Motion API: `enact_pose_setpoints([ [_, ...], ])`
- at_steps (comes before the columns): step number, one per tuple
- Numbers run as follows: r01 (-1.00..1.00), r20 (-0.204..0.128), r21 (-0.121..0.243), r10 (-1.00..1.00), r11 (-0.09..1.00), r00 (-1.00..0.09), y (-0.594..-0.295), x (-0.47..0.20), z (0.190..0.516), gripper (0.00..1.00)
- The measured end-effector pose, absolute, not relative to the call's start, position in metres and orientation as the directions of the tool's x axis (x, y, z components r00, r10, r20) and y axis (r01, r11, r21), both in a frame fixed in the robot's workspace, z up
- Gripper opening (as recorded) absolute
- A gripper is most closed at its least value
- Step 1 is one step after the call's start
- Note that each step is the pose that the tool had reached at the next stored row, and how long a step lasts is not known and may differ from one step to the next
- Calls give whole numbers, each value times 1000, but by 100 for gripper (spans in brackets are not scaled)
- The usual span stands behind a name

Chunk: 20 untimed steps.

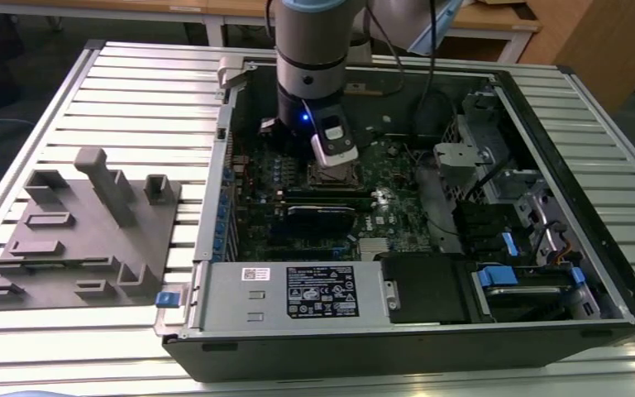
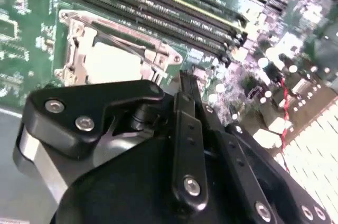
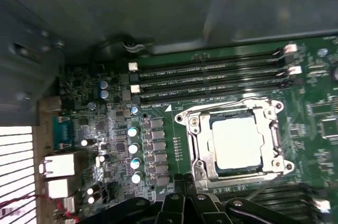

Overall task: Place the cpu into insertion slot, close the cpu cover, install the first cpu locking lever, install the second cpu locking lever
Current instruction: 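Install the second cpu locking lever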

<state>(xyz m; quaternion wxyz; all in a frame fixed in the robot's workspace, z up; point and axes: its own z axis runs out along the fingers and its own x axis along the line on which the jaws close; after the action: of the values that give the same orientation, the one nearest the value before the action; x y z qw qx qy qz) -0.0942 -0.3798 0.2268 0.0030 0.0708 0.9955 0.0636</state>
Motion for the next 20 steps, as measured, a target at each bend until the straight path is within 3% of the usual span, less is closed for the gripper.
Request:
enact_pose_setpoints([
  [20,141,3,124,141,982,-990,-380,-84,244,11],
])
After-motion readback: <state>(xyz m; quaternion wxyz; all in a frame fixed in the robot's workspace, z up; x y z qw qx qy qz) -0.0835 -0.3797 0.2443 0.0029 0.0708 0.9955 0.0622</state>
